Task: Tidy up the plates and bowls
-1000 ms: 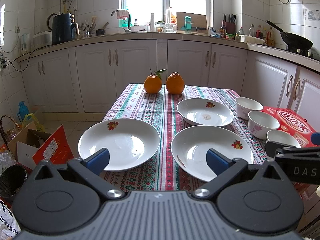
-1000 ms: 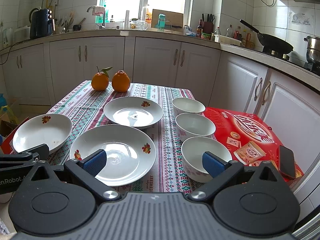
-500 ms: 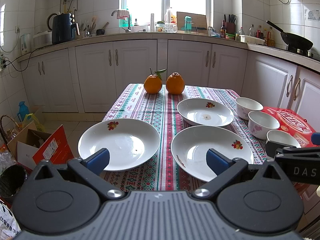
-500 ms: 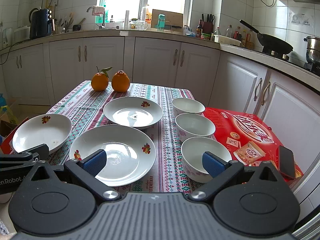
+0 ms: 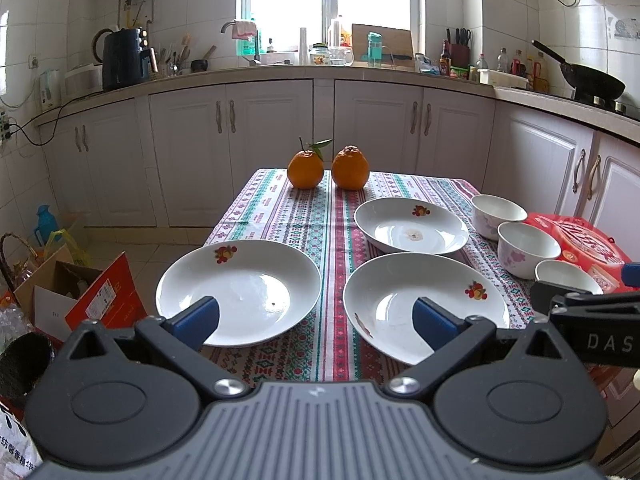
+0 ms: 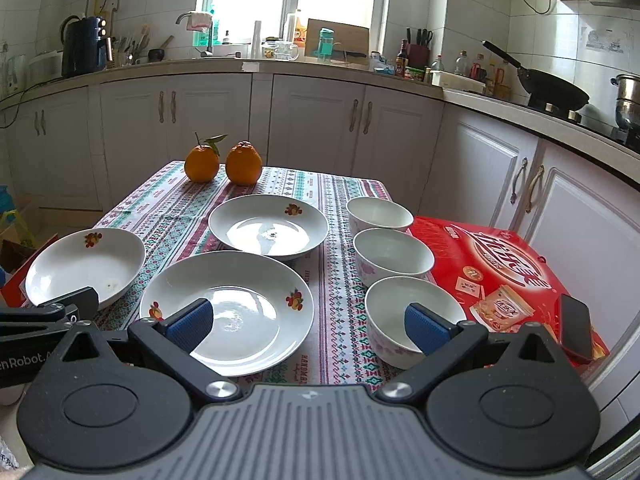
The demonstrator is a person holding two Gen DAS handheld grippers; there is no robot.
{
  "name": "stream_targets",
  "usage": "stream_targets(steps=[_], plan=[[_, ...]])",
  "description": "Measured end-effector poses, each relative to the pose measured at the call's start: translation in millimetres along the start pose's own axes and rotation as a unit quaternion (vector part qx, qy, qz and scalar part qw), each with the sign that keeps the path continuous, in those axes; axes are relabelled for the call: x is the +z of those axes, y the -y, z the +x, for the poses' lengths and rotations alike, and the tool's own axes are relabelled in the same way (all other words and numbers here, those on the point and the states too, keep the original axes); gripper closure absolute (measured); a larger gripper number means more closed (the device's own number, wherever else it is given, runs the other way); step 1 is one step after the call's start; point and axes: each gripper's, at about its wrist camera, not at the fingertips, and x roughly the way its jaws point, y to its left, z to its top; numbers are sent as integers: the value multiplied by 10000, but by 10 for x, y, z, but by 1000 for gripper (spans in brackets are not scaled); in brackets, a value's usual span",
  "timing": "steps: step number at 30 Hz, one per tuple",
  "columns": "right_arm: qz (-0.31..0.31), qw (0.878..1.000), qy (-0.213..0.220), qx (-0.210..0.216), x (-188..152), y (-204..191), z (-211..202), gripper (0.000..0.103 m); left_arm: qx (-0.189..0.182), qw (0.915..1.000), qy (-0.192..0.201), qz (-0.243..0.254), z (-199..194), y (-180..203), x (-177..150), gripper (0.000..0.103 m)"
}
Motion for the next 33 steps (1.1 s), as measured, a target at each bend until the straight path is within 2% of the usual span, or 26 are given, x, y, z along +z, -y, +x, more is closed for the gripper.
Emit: stream_targets(steps=[3, 15, 24, 27, 33], plan=[[-90, 9999, 14, 75, 49, 4, 43, 0, -53, 10000, 50, 25, -4, -44, 32, 1], [-487, 9976, 301, 383, 368, 19, 245, 0, 197, 9997, 39, 130, 188, -399, 93, 1], [-848, 9905, 412, 998, 593, -102, 434, 0, 151, 9986, -146, 490, 376, -700, 6, 1], [-1031, 9863, 396, 1226, 652, -205, 514, 0, 54, 9974, -332, 631, 452, -803, -62, 1], [-1360, 9704, 135, 1992, 730, -484, 760, 0, -53, 9936, -806, 787, 661, -955, -248, 1]])
